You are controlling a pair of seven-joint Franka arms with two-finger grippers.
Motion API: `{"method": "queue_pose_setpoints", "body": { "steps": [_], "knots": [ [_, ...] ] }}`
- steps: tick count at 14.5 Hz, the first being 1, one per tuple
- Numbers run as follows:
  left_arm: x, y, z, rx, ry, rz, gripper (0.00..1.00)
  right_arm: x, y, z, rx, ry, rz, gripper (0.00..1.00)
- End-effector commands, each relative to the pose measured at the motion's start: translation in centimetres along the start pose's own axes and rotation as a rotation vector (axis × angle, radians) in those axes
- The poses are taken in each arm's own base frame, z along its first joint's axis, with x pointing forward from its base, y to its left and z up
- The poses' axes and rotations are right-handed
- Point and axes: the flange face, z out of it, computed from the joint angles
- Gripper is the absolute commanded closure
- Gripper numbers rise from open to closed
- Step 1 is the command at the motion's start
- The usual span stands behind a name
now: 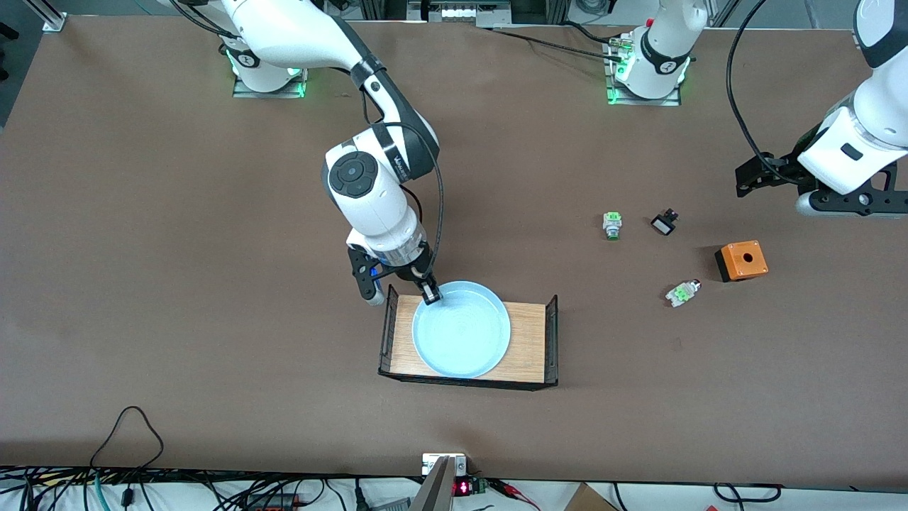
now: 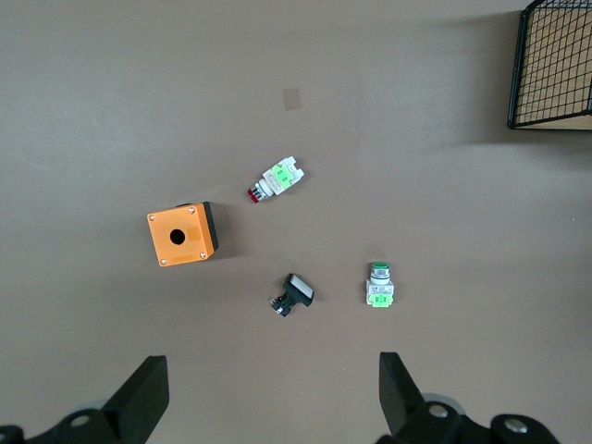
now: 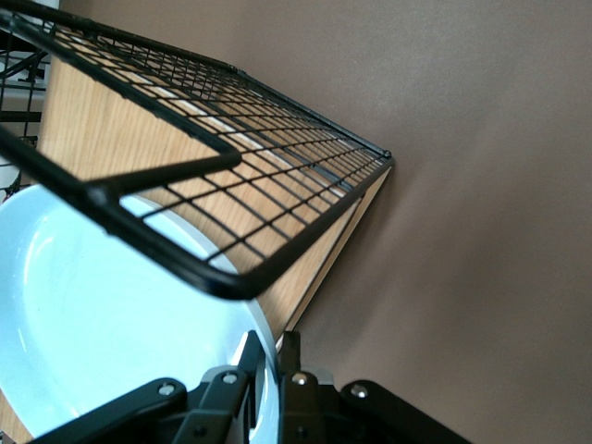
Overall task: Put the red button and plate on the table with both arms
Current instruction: 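Close the right gripper on the blue plate rim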
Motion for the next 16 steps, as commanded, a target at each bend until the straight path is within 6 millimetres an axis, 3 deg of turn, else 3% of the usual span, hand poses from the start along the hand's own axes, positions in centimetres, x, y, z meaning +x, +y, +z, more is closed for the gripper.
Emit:
{"method": "queue_pose_setpoints", "body": {
  "steps": [1,6,14,16],
  "knots": [
    [-0.3,-0.2,-0.8,-0.022,0.001,-0.013,0.00,-0.8,-0.3,-0.1,0.006,-0.017,0.006,0.91],
    [-0.3,0.1,-0.9,-0.020,0.003,-0.010,0.00,-0.9,-0.4,-0.2,0.009,-0.019,0.003,0.99],
    [-0.3,0.7,-1.3,-0.016,0.011,0.004,0.00,-1.0,-0.4,-0.2,0.010,-0.017,0.001,1.00],
    [-0.4,1.0,-1.5,-0.015,0.014,0.010,0.00,-2.0,-0.2,-0.3,0.010,-0.021,-0.013,1.00]
  ]
}}
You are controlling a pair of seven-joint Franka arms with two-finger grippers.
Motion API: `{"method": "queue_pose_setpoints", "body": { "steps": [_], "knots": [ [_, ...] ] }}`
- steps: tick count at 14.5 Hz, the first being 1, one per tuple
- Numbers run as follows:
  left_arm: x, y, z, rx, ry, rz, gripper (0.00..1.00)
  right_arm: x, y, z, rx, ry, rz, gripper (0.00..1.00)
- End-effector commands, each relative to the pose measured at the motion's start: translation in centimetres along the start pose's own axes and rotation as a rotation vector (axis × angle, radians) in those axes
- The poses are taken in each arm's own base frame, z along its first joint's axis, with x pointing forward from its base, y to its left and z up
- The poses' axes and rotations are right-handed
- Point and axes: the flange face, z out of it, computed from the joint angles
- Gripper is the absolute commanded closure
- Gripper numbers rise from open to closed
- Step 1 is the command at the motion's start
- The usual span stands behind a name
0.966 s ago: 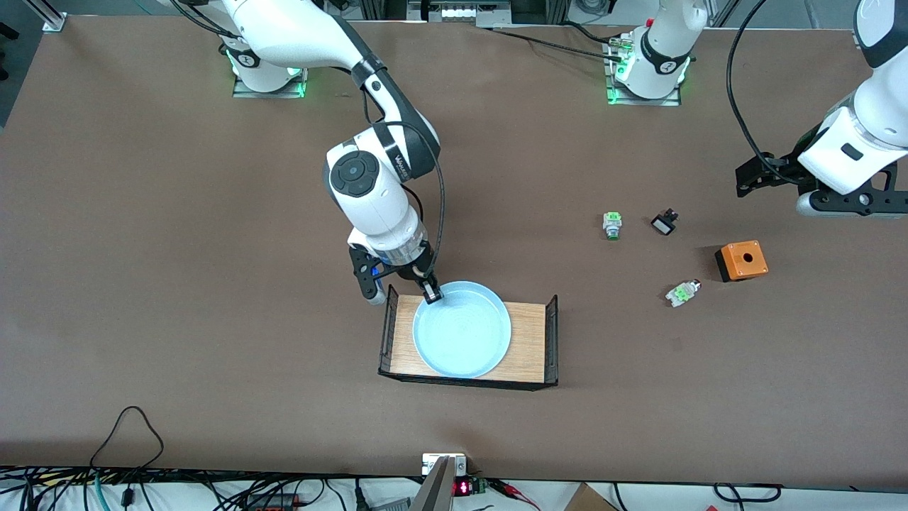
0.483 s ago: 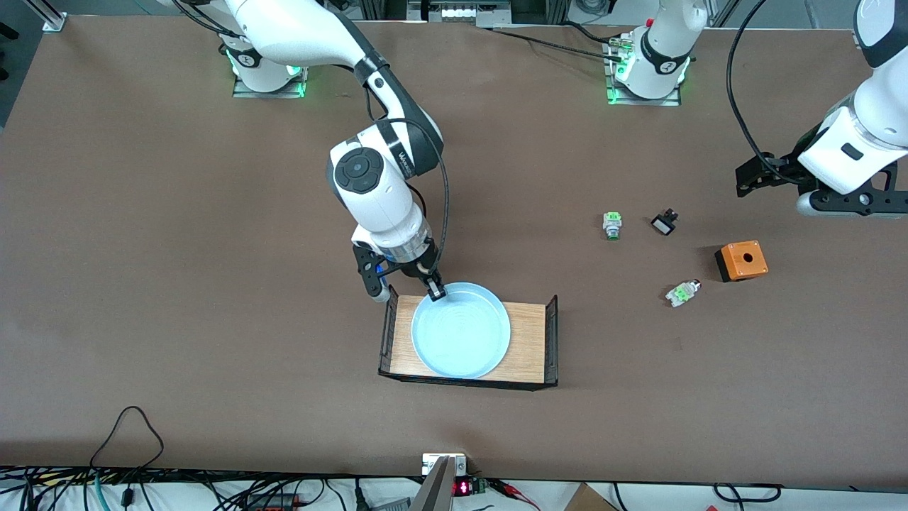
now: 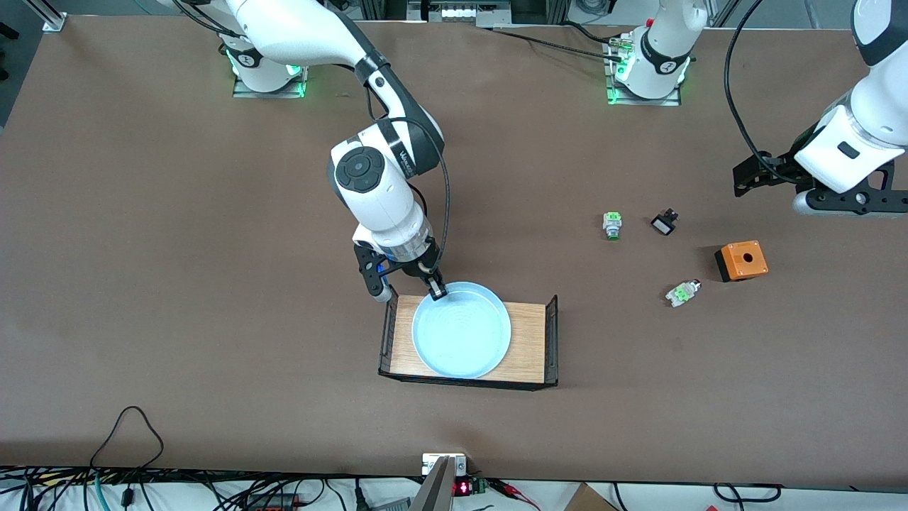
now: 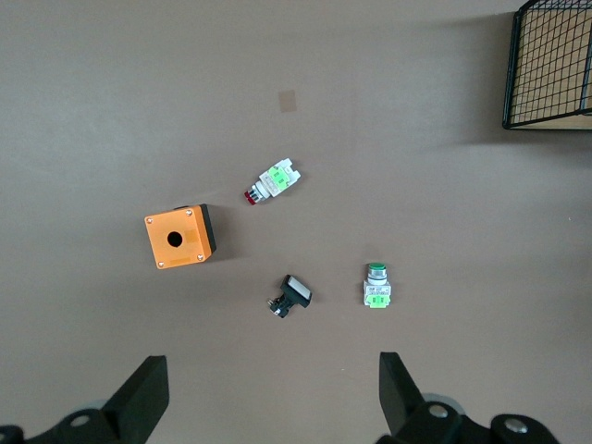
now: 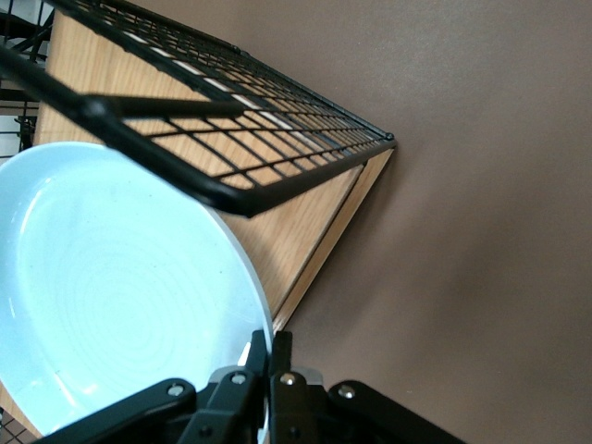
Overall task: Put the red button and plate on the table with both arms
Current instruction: 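Lift the plate out of the tray and carry it aside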
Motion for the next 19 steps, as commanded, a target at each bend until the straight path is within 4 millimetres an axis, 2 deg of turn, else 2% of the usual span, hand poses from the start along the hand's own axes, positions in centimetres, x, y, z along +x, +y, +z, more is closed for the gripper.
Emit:
{"method": "queue_pose_setpoints", "body": {
  "steps": [1,3,8,12,13,15,18,19],
  "knots": [
    [-0.3,1.0,-1.0,-0.014,0.005,0.010,0.00,-1.1,-0.2,-0.2,0.007,-0.014,0.002,1.00],
    [-0.3,1.2,-1.1,-0.011,0.007,0.015,0.00,-1.3,-0.3,-0.6,0.008,-0.017,0.001,1.00],
    [-0.3,1.0,-1.3,-0.017,0.008,0.007,0.00,-2.3,-0.8,-3.2,0.022,-0.033,-0.009,1.00],
    [-0.3,0.7,-1.3,-0.019,0.008,0.003,0.00,-2.8,-1.4,-6.9,0.026,-0.049,-0.018,1.00],
    [-0.3,0.7,-1.3,-0.019,0.008,0.003,0.00,-2.6,-1.5,-8.4,0.012,-0.050,-0.026,1.00],
    [-0.2,0.8,-1.3,-0.021,0.008,0.003,0.00,-1.0,-1.6,-12.1,-0.026,-0.055,-0.034,1.00],
    [-0.2,0.8,-1.3,-0.021,0.008,0.003,0.00,3.8,-1.5,-18.4,-0.072,-0.069,-0.077,1.00],
    [-0.2,0.9,-1.3,-0.021,0.008,0.004,0.00,5.3,-1.3,-19.8,-0.084,-0.072,-0.100,1.00]
  ]
}}
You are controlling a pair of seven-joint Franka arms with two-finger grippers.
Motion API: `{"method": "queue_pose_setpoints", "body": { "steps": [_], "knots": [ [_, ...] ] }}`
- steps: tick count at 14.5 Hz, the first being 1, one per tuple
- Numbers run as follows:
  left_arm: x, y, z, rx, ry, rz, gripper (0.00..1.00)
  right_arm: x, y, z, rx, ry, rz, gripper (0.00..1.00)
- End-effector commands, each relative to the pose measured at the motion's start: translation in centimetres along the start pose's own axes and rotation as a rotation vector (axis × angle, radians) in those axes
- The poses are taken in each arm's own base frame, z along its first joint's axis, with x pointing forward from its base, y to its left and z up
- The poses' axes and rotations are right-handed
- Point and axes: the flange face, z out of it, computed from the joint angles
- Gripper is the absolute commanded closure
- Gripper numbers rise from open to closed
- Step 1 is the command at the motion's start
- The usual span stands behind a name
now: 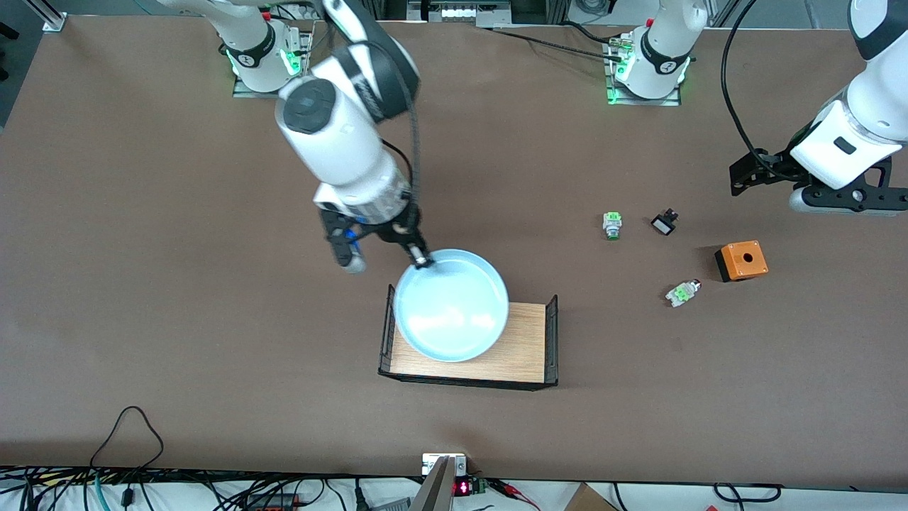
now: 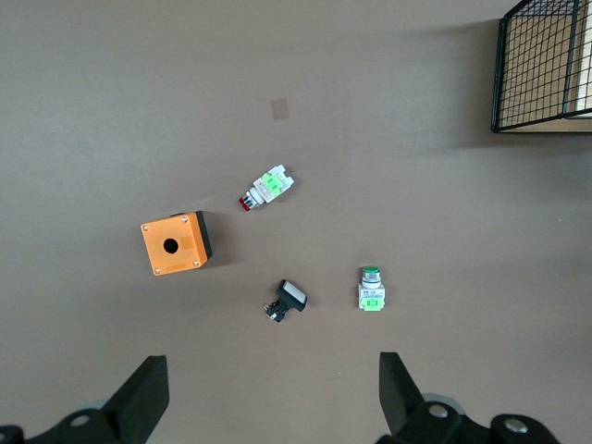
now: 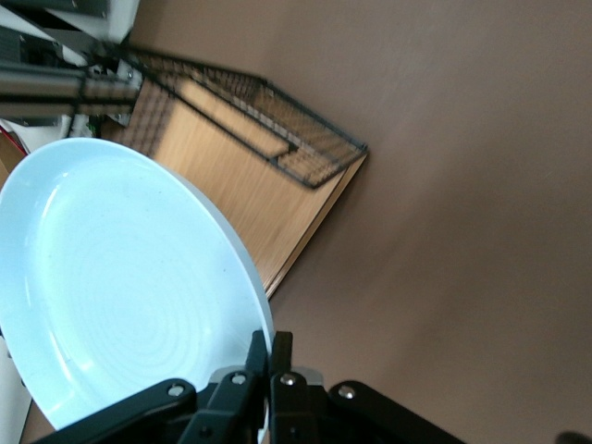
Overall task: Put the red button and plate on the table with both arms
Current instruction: 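Lift the plate out of the tray and carry it aside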
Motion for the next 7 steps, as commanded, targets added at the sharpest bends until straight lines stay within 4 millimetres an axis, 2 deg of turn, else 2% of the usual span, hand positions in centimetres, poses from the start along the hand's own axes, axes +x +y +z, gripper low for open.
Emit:
{"method": "queue_pose_setpoints", "body": {
  "steps": [1,3,7],
  "knots": [
    [-0.2,0.1,-0.7,-0.020,-0.003,-0.011,0.00,3.9,1.7,-4.9,-0.046,-0.029,-0.067,1.00],
    [-0.2,0.1,-0.7,-0.020,-0.003,-0.011,0.00,6.8,3.0,-6.5,-0.100,-0.042,-0.155,1.00],
    [-0.3,0.1,-0.8,-0.020,-0.002,-0.011,0.00,14.8,7.0,-7.9,-0.221,-0.105,-0.335,1.00]
  ]
}}
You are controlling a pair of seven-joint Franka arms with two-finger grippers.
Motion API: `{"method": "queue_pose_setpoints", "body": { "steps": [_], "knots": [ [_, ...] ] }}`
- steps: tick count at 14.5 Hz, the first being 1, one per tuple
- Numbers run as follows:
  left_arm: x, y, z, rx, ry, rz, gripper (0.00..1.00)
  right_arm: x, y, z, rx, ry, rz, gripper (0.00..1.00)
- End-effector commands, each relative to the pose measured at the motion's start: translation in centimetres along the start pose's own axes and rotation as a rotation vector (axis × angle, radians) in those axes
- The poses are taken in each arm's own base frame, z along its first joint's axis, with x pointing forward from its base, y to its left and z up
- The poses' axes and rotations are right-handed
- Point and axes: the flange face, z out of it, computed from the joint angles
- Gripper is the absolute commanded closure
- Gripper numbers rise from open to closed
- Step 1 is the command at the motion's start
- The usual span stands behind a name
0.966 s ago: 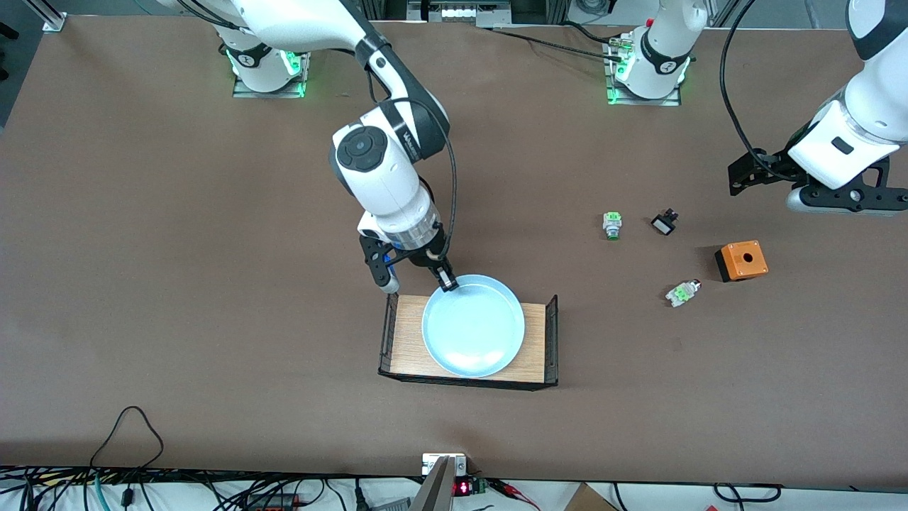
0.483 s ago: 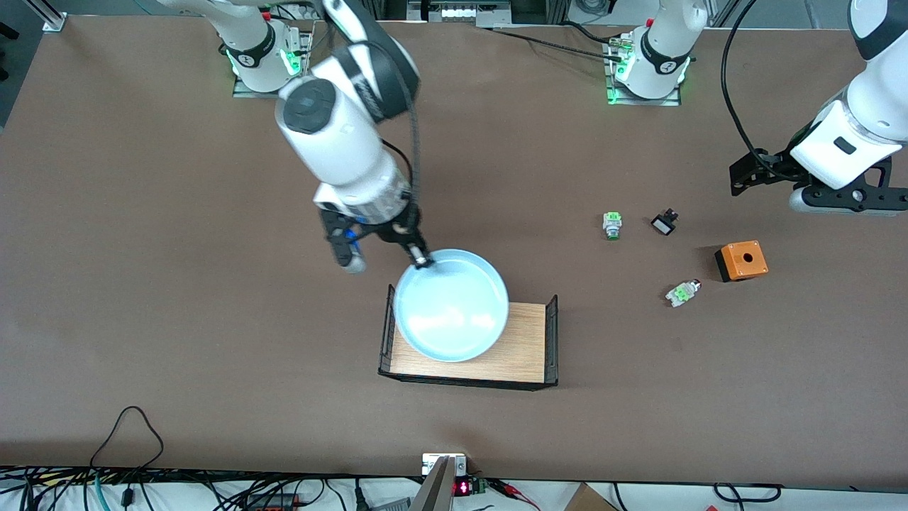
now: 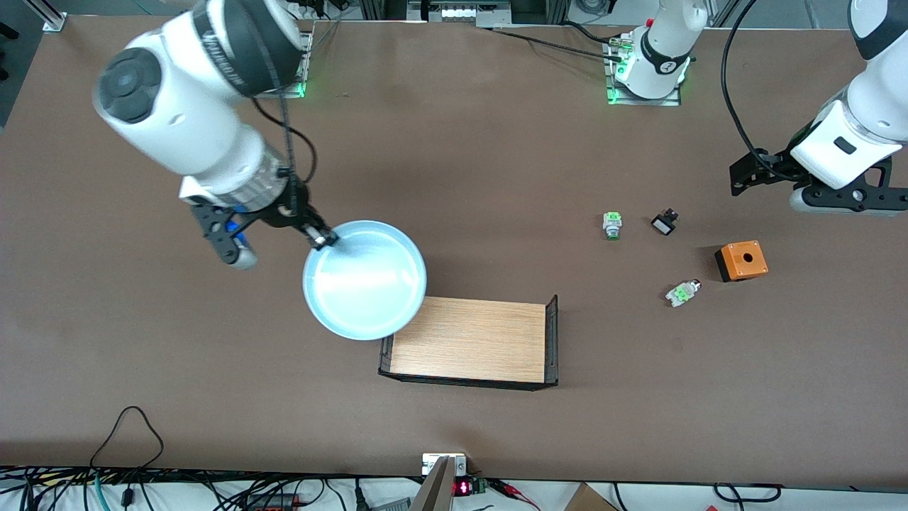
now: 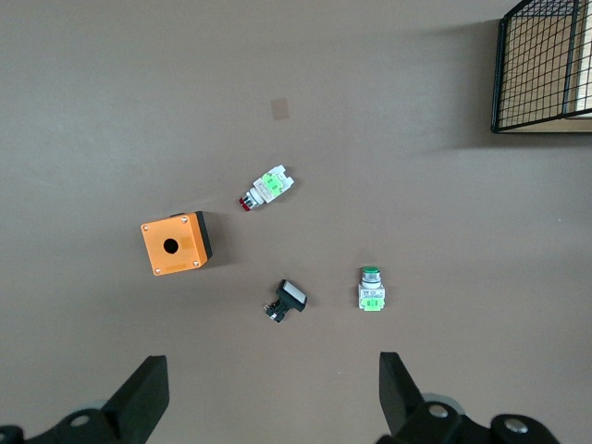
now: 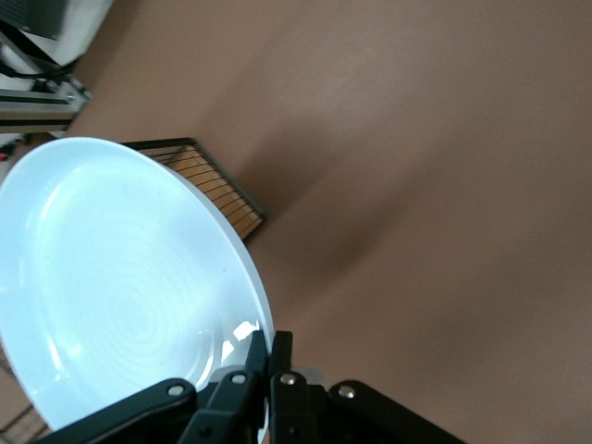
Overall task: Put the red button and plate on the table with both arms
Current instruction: 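Lift the plate out of the tray and carry it aside, then lower the blue plate onto the table with the right gripper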
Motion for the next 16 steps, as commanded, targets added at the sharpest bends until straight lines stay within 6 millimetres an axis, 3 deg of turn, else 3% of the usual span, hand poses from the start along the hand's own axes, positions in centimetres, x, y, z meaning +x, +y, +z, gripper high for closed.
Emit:
{"method": "queue_pose_setpoints", "body": {
  "steps": [1,3,7,12,16],
  "knots": [
    [-0.3,0.0,-0.8,-0.020,-0.002,-0.012,0.00,4.1,4.9,-0.2,-0.063,-0.075,-0.135,1.00],
    [-0.2,0.1,-0.7,-0.020,-0.004,-0.011,0.00,7.5,7.7,0.2,-0.085,-0.106,-0.211,1.00],
    [-0.2,0.0,-0.7,-0.020,-0.004,-0.012,0.00,12.0,13.4,2.3,-0.120,-0.168,-0.276,1.00],
    [-0.2,0.0,-0.7,-0.020,-0.004,-0.012,0.00,16.6,21.5,7.7,-0.149,-0.265,-0.439,1.00],
    [-0.2,0.1,-0.7,-0.020,-0.004,-0.011,0.00,19.4,26.4,11.3,-0.155,-0.238,-0.570,1.00]
  ]
}}
